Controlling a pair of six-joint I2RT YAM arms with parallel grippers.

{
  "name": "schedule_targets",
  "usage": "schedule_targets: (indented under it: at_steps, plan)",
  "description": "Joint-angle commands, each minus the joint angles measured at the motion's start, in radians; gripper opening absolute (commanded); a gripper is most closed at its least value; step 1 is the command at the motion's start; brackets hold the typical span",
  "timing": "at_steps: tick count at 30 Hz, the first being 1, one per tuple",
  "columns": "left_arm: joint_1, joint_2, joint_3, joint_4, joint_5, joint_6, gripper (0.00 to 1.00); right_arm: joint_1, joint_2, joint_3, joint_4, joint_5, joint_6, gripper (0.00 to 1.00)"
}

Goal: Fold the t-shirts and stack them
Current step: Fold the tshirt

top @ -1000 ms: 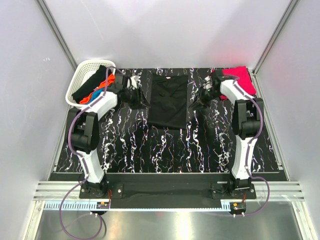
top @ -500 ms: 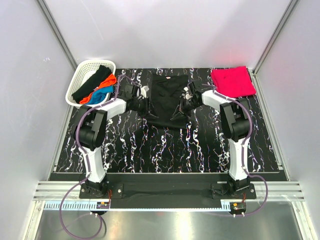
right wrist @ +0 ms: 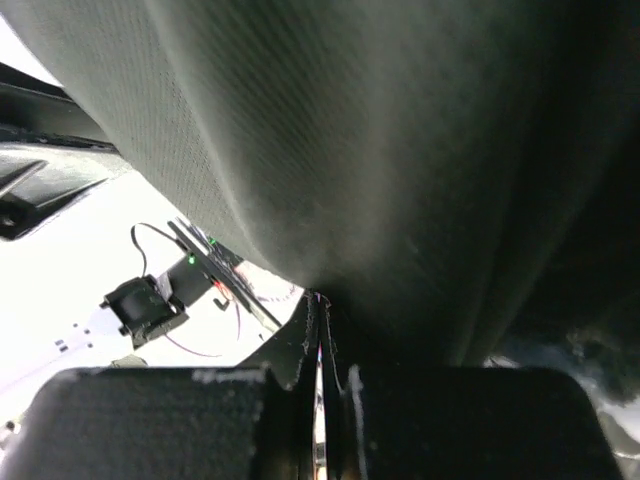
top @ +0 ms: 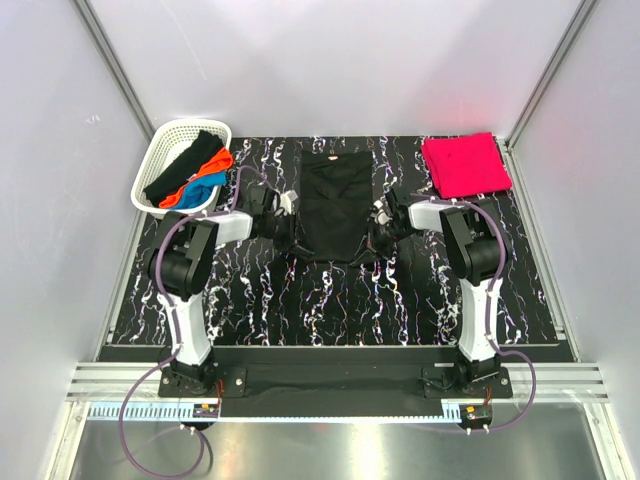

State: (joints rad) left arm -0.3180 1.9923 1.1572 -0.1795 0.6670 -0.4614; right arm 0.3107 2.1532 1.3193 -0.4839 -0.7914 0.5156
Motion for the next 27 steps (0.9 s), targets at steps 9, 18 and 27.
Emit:
schedule_targets:
  at_steps: [9, 18, 27]
  plan:
    - [-0.102, -0.278, -0.430, 0.008, -0.107, -0.012, 0.32, -0.007, -0.303, -0.448, 0.111, -0.005, 0.004, 0.01]
    - [-0.072, -0.509, -0.320, -0.127, -0.106, -0.026, 0.40, -0.005, -0.524, -0.504, 0.137, -0.045, 0.084, 0.15]
    - [0.045, -0.279, -0.210, 0.123, 0.000, -0.135, 0.37, -0.007, -0.153, -0.016, 0.162, -0.117, 0.141, 0.11]
